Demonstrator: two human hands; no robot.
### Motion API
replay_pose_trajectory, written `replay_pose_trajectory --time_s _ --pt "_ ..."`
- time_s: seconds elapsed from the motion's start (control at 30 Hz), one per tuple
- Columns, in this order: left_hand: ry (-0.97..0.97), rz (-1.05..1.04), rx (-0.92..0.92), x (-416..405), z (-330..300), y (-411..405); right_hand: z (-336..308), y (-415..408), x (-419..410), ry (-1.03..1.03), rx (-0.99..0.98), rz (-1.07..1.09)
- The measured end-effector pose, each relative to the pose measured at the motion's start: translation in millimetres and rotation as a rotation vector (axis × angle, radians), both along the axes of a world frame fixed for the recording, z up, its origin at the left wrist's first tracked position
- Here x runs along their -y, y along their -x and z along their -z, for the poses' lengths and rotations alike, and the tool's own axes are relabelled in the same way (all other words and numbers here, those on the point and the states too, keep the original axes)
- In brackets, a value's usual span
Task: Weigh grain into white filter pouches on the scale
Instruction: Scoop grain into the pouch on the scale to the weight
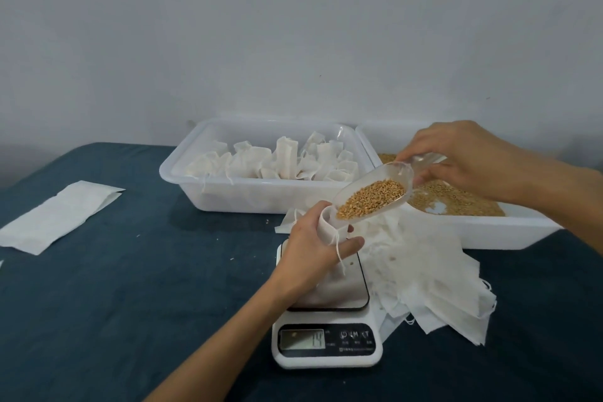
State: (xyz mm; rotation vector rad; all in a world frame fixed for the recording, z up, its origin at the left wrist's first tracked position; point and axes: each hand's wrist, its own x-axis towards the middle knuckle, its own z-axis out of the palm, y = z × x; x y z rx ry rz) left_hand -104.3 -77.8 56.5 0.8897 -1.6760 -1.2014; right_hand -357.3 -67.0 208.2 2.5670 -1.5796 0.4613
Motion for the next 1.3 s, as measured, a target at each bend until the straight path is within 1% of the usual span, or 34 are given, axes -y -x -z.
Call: replay_pose_trajectory --time_s 0.23,0.4,0.73,0.9,1.3 --pt "-0.005 0.017 -0.018 0.9 1.9 1.6 -2.5 -6.8 -2.5 0.043 -0.051 -0.003" --pt "-0.005 0.021 -0.024 2.4 2.5 1.0 -5.6 -14.4 -5.5 0.031 -0.063 0.001" --pt "-0.056 0.054 -0.089 0.2 1.0 0.1 -13.8 -23.7 -8.2 0.084 -0.135 0.020" --pt "-0.052 0.040 -0.087 -1.2 0.6 0.2 -15.5 -25.3 -9.2 0.075 -0.141 0.031" --pt "-0.113 0.031 -0.109 -2.1 1.5 1.2 -9.9 -26.3 -10.7 0.070 -0.153 0.044"
